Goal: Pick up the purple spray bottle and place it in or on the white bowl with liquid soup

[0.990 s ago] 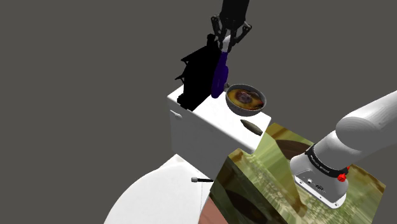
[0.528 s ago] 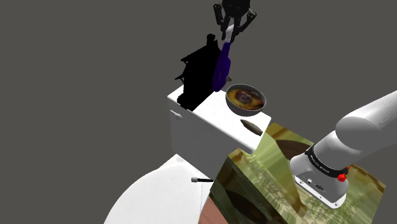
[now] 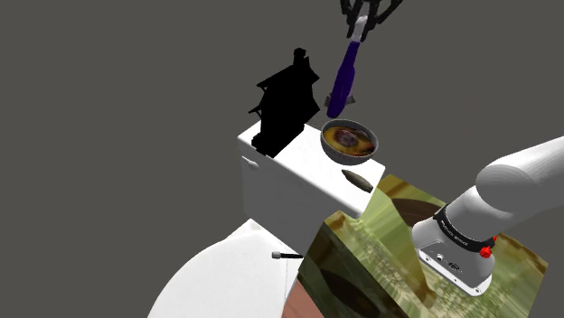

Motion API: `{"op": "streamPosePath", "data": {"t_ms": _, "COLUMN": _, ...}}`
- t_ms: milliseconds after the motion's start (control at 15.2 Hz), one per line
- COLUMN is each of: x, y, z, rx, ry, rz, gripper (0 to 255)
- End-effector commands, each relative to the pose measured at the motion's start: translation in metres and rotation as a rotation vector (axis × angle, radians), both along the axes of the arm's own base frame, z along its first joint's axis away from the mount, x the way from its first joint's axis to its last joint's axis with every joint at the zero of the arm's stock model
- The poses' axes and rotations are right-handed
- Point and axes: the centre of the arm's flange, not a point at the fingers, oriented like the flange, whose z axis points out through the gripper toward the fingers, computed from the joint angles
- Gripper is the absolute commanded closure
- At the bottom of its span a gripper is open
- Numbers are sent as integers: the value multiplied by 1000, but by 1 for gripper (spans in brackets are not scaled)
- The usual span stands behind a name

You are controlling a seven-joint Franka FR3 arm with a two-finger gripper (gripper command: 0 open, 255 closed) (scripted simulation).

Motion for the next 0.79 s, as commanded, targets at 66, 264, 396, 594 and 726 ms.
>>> {"op": "streamPosePath", "data": {"t_ms": 66, "x": -18, "y": -31, "z": 19, "rx": 1, "ry": 1, "rz": 1, "gripper": 255}}
{"op": "streamPosePath", "data": {"t_ms": 264, "x": -35, "y": -60, "z": 39, "rx": 1, "ry": 1, "rz": 1, "gripper": 255}}
{"op": "streamPosePath", "data": {"t_ms": 396, "x": -48, "y": -83, "z": 54, "rx": 1, "ry": 1, "rz": 1, "gripper": 255}}
{"op": "streamPosePath", "data": {"t_ms": 594, "x": -48, "y": -83, "z": 38, "rx": 1, "ry": 1, "rz": 1, "gripper": 255}}
{"op": "streamPosePath", "data": {"t_ms": 726, "x": -48, "y": -83, "z": 27, "rx": 1, "ry": 1, "rz": 1, "gripper": 255}}
